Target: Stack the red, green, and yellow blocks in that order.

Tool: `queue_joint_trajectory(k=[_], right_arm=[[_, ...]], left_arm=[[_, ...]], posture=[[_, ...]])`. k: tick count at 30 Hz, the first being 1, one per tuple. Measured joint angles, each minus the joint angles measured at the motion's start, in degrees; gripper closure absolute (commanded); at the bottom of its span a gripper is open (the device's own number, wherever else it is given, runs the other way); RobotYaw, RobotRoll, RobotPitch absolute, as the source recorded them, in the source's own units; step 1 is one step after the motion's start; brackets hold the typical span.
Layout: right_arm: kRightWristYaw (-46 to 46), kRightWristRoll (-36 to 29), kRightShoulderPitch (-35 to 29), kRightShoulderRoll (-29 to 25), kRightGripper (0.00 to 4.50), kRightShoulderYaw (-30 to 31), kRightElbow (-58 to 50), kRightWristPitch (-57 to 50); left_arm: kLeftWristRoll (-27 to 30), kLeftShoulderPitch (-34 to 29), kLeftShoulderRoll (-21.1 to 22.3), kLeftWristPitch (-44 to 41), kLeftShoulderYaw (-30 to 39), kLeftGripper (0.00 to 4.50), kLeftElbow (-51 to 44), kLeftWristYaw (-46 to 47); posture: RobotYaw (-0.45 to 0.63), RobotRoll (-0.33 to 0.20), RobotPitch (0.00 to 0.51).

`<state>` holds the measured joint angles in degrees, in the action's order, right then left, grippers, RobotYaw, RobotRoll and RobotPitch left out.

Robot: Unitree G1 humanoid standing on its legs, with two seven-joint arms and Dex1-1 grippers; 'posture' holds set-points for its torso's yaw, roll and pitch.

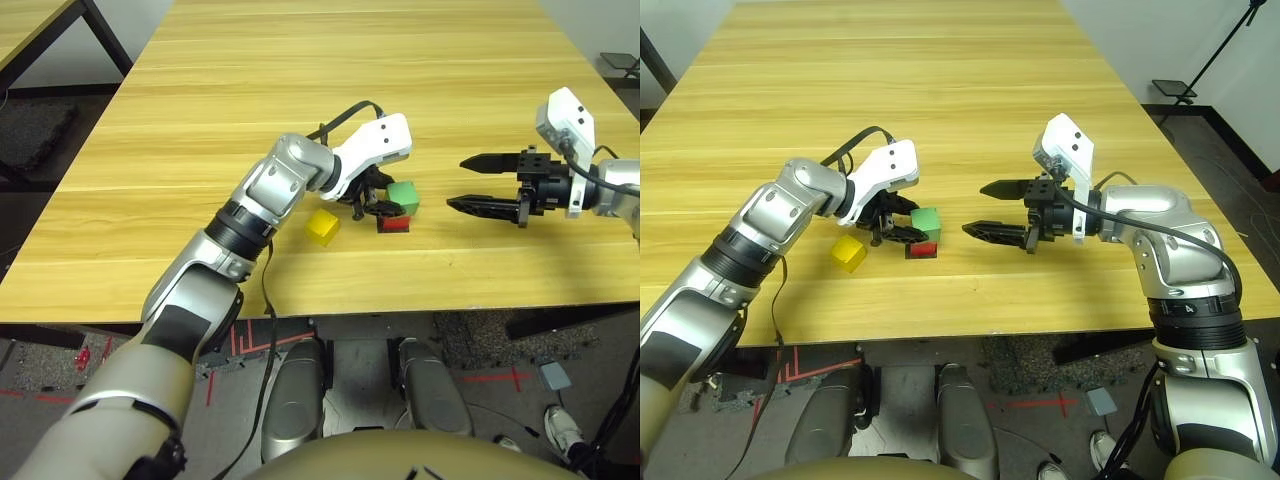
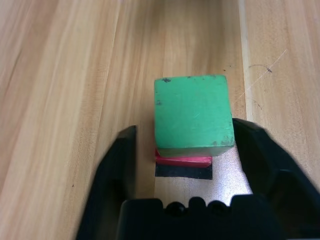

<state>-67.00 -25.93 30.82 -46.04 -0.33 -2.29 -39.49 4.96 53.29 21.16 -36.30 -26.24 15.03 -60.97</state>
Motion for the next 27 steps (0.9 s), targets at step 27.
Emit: queue_joint_trajectory(k=[27], right_arm=[[-5.8, -1.7, 6.8, 1.5, 0.00, 3.0, 5.8, 0.9]], left_arm=[[9.0, -29.8, 5.9, -45.5, 21.3, 0.03, -51.7, 30.5]], posture=[[0.28, -0.114, 0.113]])
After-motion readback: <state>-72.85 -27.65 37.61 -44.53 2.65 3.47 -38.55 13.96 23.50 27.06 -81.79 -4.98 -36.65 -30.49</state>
